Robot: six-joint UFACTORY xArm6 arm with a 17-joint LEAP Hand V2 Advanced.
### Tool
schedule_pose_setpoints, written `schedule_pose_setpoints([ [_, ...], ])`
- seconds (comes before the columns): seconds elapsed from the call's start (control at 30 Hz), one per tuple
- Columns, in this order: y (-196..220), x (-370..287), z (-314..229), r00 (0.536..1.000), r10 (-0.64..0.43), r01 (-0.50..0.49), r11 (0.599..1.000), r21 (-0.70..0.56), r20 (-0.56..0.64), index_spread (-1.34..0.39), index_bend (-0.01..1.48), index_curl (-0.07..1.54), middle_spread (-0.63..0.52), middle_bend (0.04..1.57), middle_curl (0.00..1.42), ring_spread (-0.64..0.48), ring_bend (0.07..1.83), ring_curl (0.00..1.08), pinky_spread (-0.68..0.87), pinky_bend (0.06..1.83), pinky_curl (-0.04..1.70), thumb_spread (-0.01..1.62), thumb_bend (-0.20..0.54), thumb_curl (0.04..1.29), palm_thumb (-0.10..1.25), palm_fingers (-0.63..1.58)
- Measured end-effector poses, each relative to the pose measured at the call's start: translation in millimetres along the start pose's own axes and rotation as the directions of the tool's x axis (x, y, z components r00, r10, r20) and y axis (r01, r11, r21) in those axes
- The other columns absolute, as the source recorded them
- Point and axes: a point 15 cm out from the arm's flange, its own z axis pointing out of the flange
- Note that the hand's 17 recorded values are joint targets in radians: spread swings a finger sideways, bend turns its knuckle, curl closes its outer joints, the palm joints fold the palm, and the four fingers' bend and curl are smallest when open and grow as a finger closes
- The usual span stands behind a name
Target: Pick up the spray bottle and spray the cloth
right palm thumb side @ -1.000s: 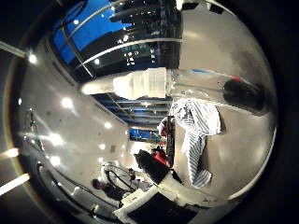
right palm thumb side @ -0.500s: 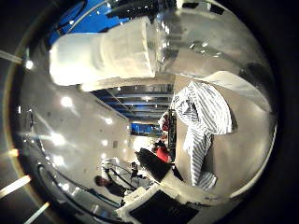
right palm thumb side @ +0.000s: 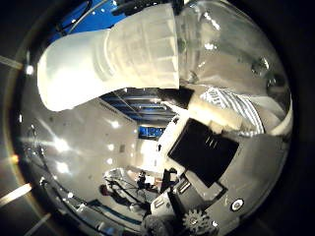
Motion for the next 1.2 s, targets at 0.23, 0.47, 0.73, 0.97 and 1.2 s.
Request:
schedule_pose_setpoints([
  [0.23,-6,-8,8,1.0,-0.011,0.011,1.0,-0.016,-0.002,-0.5,0.84,0.76,-0.3,1.06,0.94,-0.29,1.3,0.73,-0.33,1.15,0.84,0.88,-0.017,0.35,0.83,0.99],
  [0.47,-15,-14,-6,1.0,-0.019,0.019,1.0,0.023,-0.003,-0.41,1.04,0.96,-0.24,1.24,0.99,-0.26,1.35,0.79,-0.28,1.16,1.08,0.91,0.002,0.43,1.04,1.03],
  [0.73,-31,-46,-31,0.995,-0.09,0.091,0.995,0.044,-0.033,-0.34,1.09,1.03,-0.19,1.32,0.97,-0.26,1.38,0.84,-0.25,1.1,1.33,0.96,-0.007,0.53,1.15,1.0],
  [0.97,-39,-102,-35,0.98,-0.191,0.192,0.981,0.014,-0.063,-0.31,1.08,1.04,-0.17,1.35,0.94,-0.26,1.37,0.87,-0.24,1.06,1.46,0.95,-0.01,0.6,1.15,1.01],
  [1.2,-22,-148,-25,0.947,-0.281,0.258,0.954,-0.153,-0.158,-0.29,1.06,1.05,-0.16,1.36,0.91,-0.26,1.37,0.89,-0.22,1.03,1.55,0.94,-0.012,0.65,1.14,1.02],
])
